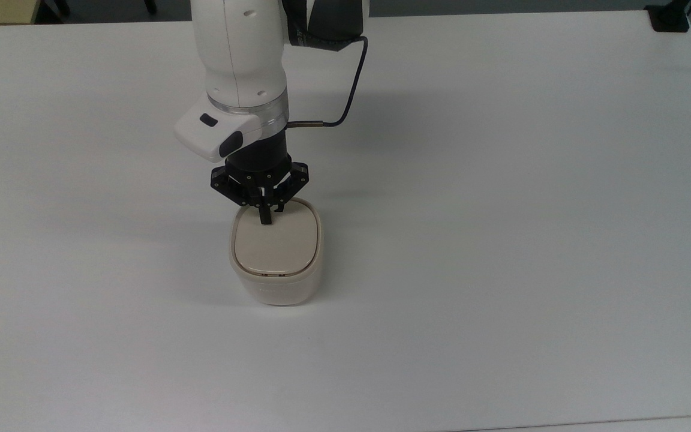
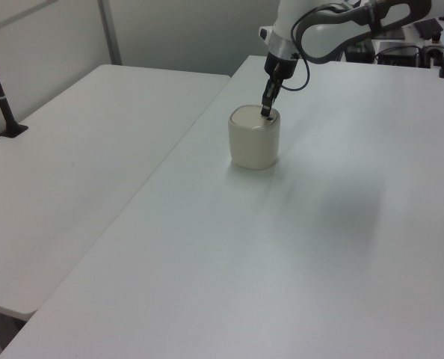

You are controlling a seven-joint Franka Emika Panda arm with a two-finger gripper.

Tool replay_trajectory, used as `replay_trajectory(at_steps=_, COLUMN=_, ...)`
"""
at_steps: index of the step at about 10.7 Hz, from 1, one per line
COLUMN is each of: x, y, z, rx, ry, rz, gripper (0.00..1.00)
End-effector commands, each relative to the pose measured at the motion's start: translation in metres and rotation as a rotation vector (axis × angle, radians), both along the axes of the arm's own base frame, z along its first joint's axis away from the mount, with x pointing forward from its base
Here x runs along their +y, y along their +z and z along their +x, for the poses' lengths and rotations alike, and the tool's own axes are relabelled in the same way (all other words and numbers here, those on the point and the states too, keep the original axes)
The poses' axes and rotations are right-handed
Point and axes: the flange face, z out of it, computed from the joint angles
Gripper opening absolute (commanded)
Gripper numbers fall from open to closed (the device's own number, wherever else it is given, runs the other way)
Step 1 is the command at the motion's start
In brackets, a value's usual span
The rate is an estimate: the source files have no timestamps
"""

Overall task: Close the trash bin
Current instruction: 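Push the open lid down with the gripper fingers until it shuts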

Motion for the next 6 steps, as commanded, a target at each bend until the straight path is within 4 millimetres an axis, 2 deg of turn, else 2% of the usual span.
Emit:
replay_trajectory(at_steps=1, x=0.002, y=-0.016, z=-0.009, rx=0.039, ry=0.027, rz=-0.018, gripper=0.02)
replay_trajectory(at_steps=2, x=0.002, y=-0.011, z=-0.009, rx=0.032, ry=0.021, rz=-0.014, gripper=0.02)
replay_trajectory(at_steps=3, x=-0.002, y=0.005, z=-0.011, rx=0.011, ry=0.006, rz=-0.003, gripper=0.02)
replay_trajectory(at_steps=4, x=-0.006, y=0.027, z=-0.018, rx=-0.01, ry=-0.013, rz=0.01, gripper=0.07)
replay_trajectory(at_steps=5, x=-0.016, y=0.045, z=-0.028, rx=0.009, ry=-0.042, rz=0.024, gripper=0.19)
replay_trajectory(at_steps=6, x=-0.029, y=0.06, z=-0.037, rx=0.022, ry=-0.059, rz=0.03, gripper=0.26)
